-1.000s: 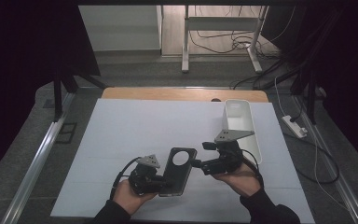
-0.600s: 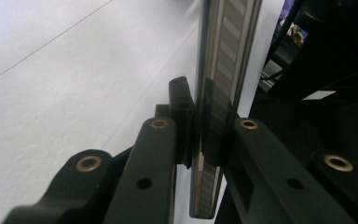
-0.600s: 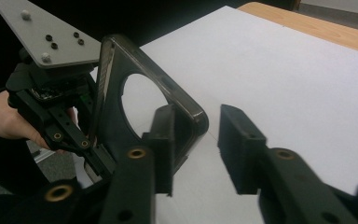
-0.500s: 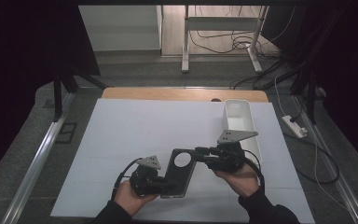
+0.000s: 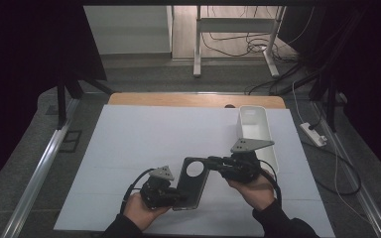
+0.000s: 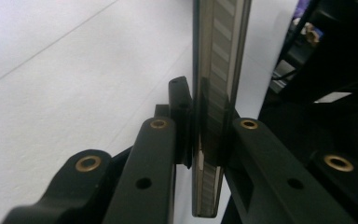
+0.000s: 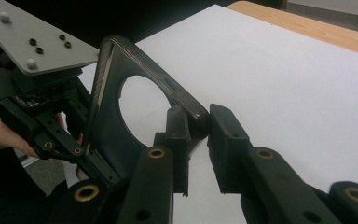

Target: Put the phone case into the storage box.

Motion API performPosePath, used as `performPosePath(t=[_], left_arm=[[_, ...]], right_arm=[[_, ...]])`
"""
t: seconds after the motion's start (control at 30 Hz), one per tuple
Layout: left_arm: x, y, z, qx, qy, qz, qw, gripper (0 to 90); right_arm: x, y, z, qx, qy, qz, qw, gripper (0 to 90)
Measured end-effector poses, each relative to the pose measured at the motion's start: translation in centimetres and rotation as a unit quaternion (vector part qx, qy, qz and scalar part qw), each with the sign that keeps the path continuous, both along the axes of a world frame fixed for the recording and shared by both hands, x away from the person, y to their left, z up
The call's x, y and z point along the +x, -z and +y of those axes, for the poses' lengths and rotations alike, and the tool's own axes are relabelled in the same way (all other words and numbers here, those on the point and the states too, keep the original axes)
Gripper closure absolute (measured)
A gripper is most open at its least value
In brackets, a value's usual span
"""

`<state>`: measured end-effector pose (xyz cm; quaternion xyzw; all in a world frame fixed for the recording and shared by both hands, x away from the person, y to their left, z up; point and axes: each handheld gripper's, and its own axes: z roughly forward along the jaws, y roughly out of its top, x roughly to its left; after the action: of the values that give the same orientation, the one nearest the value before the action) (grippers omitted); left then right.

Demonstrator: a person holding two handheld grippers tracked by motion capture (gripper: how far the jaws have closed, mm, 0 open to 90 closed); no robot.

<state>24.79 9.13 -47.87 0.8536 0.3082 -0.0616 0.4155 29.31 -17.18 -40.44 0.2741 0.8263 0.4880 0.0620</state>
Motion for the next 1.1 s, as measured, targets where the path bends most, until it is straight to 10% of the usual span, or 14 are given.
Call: performPosePath(t=[1.1], left_arm=[[-0.47,0.0,-0.87,-0.003,0.016,-0.03,0.9994,82.3]], right_arm=[[-0.2,-0.2,-0.12,0.008,0.017,-0.018,0.9997,79.9]])
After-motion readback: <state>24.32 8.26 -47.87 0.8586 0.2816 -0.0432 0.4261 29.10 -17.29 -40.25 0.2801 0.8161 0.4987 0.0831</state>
